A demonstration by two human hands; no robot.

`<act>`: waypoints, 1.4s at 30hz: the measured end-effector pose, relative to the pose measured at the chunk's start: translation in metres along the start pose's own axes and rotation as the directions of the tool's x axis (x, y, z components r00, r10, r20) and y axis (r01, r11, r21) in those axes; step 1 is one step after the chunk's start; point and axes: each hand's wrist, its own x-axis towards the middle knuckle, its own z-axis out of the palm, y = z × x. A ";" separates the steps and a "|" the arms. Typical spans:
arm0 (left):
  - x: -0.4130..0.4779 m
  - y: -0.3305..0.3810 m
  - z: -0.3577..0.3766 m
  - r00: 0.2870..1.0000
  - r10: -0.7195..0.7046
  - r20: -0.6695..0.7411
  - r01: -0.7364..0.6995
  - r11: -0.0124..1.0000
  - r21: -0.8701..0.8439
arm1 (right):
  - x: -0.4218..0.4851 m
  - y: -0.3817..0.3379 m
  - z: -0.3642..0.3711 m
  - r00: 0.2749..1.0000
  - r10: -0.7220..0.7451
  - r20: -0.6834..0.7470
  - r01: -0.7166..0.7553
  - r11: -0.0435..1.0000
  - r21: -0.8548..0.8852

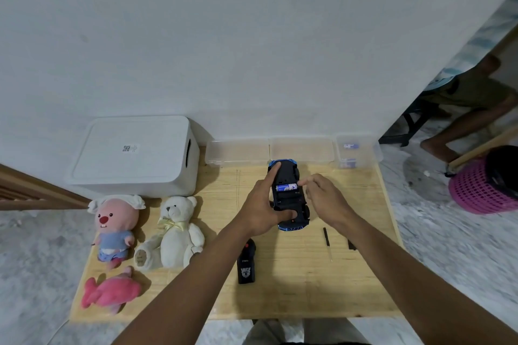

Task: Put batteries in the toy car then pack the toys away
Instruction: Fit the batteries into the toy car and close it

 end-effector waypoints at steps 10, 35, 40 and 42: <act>-0.007 -0.001 0.003 1.000 -0.013 0.004 0.013 1.000 -0.016 | -0.002 0.002 -0.019 0.963 -0.268 0.023 0.269 0.962 -0.048; -0.012 0.002 -0.010 0.999 -0.007 0.039 0.009 0.999 -0.047 | 0.009 0.012 0.006 0.643 -0.717 0.270 0.702 0.412 -0.581; -0.014 0.002 -0.007 0.999 -0.014 0.036 0.015 1.000 -0.026 | 0.003 0.012 0.010 0.715 -0.660 0.228 0.651 0.511 -0.562; -0.015 0.001 -0.005 1.000 -0.004 0.028 0.005 1.000 -0.026 | 0.001 0.013 0.011 0.757 -0.622 0.199 0.610 0.564 -0.557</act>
